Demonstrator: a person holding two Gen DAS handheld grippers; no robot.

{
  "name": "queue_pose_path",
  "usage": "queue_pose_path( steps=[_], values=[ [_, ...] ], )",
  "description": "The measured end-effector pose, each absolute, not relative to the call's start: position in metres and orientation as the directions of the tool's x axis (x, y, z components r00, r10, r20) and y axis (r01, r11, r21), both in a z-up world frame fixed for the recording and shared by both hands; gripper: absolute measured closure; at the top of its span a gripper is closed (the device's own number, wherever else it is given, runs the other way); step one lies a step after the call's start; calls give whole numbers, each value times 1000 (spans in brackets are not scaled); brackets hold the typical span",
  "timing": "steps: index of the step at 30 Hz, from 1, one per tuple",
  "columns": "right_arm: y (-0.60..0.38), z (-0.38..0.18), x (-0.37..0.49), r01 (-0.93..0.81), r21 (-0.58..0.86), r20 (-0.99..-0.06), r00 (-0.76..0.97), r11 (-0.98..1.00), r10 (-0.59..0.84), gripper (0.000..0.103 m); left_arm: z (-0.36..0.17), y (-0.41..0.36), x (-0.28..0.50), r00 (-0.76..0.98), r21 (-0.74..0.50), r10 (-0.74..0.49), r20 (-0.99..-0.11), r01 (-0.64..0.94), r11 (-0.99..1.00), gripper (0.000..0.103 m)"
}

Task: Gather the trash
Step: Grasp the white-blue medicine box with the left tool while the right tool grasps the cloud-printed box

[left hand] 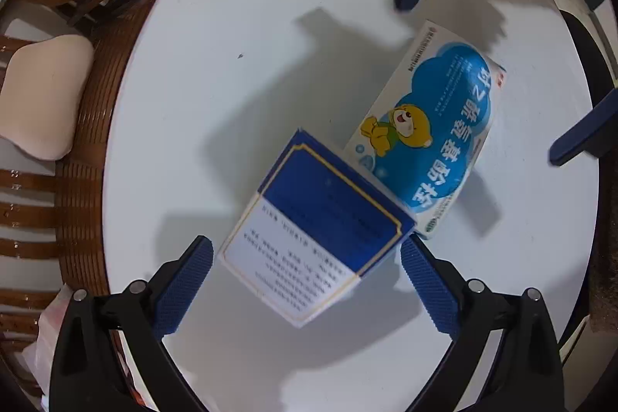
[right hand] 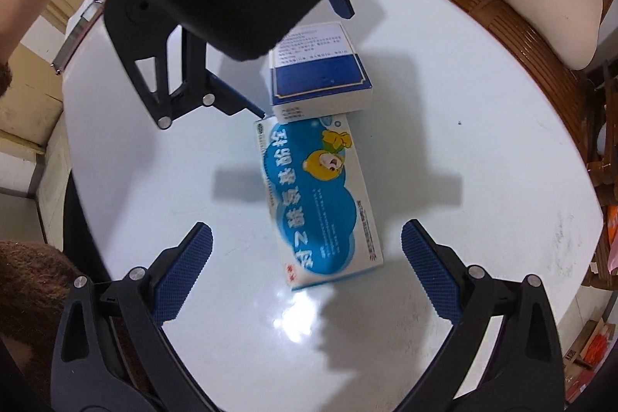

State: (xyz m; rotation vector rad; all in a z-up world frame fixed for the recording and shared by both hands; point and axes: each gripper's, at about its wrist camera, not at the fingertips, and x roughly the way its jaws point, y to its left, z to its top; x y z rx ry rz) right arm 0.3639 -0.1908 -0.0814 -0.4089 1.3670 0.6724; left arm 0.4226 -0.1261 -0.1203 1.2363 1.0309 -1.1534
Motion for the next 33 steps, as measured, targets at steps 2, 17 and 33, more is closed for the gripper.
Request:
queue_pose_path(
  steps=[2,17,33],
  values=[
    [-188,-87,364,-655,99,-979,69,749,190,7,-124,-129,424,145,148,-76,-986,989,-28,8],
    [-181,-105,346,-648,24,-978,143,762,152,30,-128,-130,429,86,85,-124,-989,996,11,9],
    [-184,-102,324,-528,30,-979,157,849,132,38,-115,-112,395,208,162,-186,-960,958,236,37]
  ],
)
